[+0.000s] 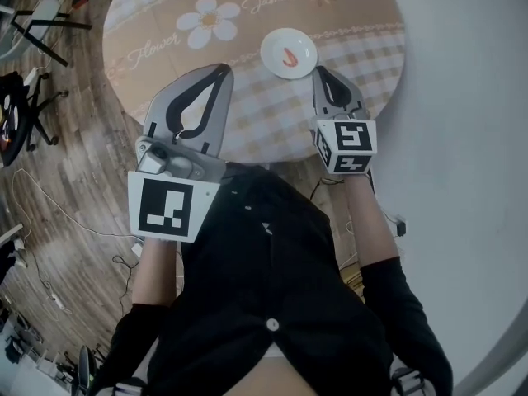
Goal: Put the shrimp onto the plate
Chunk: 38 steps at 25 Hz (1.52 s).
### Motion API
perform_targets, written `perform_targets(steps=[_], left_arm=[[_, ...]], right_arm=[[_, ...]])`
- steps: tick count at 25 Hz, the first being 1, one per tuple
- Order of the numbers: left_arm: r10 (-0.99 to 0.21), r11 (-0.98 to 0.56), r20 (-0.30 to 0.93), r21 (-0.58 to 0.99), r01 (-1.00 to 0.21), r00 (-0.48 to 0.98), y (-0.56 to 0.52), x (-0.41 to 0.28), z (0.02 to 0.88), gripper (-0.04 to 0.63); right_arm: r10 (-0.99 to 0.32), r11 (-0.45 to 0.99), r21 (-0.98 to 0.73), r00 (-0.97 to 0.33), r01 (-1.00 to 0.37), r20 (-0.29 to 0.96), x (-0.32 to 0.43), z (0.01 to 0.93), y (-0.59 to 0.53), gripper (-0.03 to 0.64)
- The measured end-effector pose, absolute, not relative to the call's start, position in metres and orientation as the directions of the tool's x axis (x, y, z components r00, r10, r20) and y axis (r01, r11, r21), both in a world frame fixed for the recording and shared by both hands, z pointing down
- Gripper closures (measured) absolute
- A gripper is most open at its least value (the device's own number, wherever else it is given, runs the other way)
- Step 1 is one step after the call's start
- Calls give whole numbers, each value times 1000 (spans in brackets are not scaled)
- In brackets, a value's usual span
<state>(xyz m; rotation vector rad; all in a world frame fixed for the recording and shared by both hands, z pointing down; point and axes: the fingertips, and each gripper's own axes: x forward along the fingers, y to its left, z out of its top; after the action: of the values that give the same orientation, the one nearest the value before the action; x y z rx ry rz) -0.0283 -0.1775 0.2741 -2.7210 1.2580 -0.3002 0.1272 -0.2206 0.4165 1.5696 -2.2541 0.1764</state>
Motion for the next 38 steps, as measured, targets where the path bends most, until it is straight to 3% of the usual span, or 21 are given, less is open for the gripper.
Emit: perform_targets(steps=[18, 38], left_arm=[[-727, -678, 74, -239, -696, 683, -177, -10, 252, 594], [-690, -709, 45, -242, -662, 722, -170, 2, 245, 594]], right_arm=[[-946, 315, 235, -285, -920, 153, 120, 308, -185, 614], [-961, 273, 312, -244, -910, 129, 119, 284, -155, 614]])
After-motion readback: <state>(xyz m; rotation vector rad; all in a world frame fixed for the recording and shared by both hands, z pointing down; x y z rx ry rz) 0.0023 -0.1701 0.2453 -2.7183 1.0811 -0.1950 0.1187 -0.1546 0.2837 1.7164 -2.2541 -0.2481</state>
